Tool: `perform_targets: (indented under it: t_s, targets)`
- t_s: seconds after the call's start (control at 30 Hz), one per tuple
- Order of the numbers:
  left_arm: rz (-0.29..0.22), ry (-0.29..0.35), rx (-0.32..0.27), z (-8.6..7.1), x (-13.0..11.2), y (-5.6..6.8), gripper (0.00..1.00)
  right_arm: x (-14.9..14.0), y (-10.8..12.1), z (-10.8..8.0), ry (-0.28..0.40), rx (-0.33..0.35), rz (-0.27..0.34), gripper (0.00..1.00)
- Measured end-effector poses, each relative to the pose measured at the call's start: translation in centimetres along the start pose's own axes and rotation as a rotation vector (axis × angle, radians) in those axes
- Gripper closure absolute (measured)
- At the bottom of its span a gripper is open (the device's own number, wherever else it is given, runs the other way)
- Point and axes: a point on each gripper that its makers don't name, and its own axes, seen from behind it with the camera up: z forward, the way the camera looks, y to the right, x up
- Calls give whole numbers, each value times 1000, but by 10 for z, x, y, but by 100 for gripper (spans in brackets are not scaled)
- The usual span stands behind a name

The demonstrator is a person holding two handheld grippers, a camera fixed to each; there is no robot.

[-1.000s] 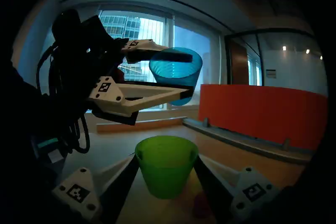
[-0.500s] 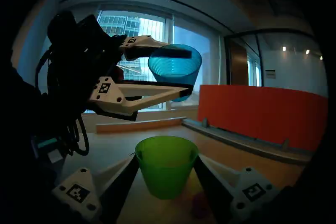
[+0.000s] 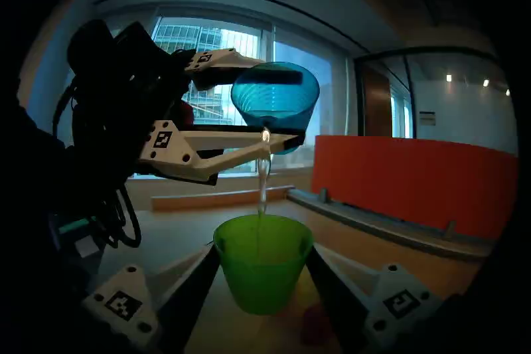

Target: Pour water

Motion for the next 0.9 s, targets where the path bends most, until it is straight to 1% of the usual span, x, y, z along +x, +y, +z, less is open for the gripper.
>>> perform_targets:
  t_s: [0.4,0.9]
  targets:
    - [36,-3,12,3,-1,-4,14,2,2,-5,1,-4,-8,10]
    - [102,-2,26,1,1,-10,14,5,2,-6,5,-5,-13,10]
